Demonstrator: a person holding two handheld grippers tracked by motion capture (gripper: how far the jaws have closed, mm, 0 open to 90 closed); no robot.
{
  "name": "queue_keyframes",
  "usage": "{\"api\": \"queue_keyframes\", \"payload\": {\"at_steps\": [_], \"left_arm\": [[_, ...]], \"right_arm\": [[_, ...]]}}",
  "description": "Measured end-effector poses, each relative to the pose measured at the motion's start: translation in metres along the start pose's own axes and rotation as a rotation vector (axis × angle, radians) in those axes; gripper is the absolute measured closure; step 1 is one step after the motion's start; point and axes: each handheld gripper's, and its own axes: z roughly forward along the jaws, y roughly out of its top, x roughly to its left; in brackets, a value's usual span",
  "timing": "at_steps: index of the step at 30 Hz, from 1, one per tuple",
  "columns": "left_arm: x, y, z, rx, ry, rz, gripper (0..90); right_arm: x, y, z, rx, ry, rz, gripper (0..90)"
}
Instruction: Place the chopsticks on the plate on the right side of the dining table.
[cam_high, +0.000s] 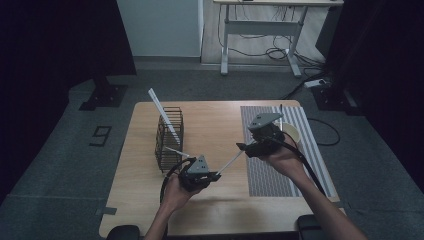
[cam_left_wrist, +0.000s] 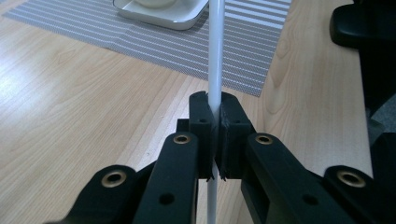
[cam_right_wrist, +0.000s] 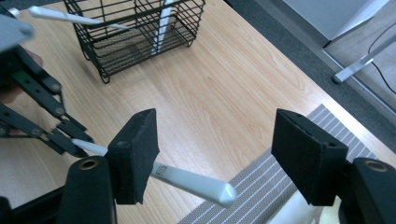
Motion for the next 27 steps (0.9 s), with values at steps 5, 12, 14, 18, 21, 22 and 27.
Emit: {"api": "queue_keyframes", "payload": {"at_steps": [5,12,14,18,21,22,27], "left_arm": [[0.002,0.001,-0.003,0.001,-0.013,0.007,86.3],[0.005,0.003,-0.009,0.010,-0.045,0.017,86.2],[0.005,0.004,-0.009,0.010,-0.049,0.018,86.2],[0.005,0.005,-0.011,0.008,-0.053,0.023,86.2],[0.006,0.005,-0.012,0.006,-0.058,0.023,86.1],[0.006,0.005,-0.013,0.005,-0.060,0.023,86.1],[0.008,0.006,-0.016,-0.001,-0.068,0.027,86.0]], "right_arm": [[-0.007,-0.011,0.002,-0.001,-0.007,0.031,31.0],[-0.016,-0.028,0.004,-0.007,-0.009,0.069,30.5],[-0.017,-0.033,0.004,-0.007,-0.010,0.080,30.5],[-0.020,-0.042,0.006,-0.008,-0.019,0.097,30.5],[-0.022,-0.048,0.007,-0.008,-0.020,0.114,30.5],[-0.023,-0.050,0.008,-0.007,-0.021,0.117,30.5],[-0.025,-0.060,0.012,-0.003,-0.017,0.138,30.5]]}}
